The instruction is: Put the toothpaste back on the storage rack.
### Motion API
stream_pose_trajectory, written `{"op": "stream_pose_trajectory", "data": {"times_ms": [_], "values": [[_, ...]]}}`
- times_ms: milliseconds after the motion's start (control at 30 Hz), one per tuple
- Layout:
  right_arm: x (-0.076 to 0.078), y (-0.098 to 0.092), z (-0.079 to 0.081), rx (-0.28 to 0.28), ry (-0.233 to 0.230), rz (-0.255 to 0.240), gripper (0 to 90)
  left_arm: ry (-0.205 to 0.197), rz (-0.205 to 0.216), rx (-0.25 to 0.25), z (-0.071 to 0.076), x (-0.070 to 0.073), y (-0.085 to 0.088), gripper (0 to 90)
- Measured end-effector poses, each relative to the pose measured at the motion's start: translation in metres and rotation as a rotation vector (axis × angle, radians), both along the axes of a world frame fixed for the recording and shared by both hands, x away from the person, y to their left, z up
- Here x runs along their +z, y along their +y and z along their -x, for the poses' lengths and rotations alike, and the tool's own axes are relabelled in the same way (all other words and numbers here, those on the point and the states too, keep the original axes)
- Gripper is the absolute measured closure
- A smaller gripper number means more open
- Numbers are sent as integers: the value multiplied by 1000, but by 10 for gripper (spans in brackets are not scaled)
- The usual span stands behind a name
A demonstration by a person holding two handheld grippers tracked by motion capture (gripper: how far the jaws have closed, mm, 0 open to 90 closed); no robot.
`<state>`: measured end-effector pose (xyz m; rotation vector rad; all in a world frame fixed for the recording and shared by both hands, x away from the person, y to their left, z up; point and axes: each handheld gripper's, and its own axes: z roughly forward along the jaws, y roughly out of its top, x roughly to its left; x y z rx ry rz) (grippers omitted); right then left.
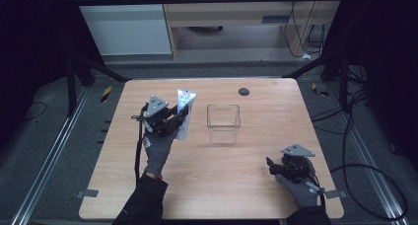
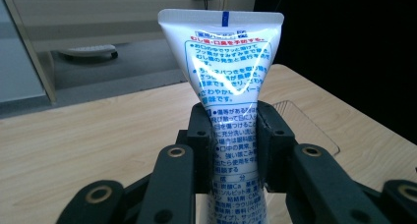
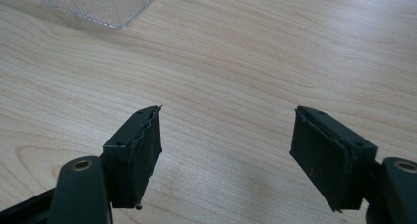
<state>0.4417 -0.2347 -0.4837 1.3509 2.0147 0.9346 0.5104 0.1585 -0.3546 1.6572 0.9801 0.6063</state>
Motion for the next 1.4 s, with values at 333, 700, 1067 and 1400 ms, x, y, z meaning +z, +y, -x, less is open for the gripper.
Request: {"op": "stream_pose_trajectory", "data": {"times_ms": [333,700,1067,1400], "values": [[-1,0,-1,2,-3,1,271,-60,37,0,-12,11,-22,709],[-1,0,-1,-3,3,-11,272,-73,86,-11,-28,6,-44,709],[-1,-2,-2,-2,-2,-12,271,-69,102,-31,-39,4,-65,709],[-1,-1,-2,-4,-3,-11,269,-54,102,-54,-45,-3,-85,709]]}}
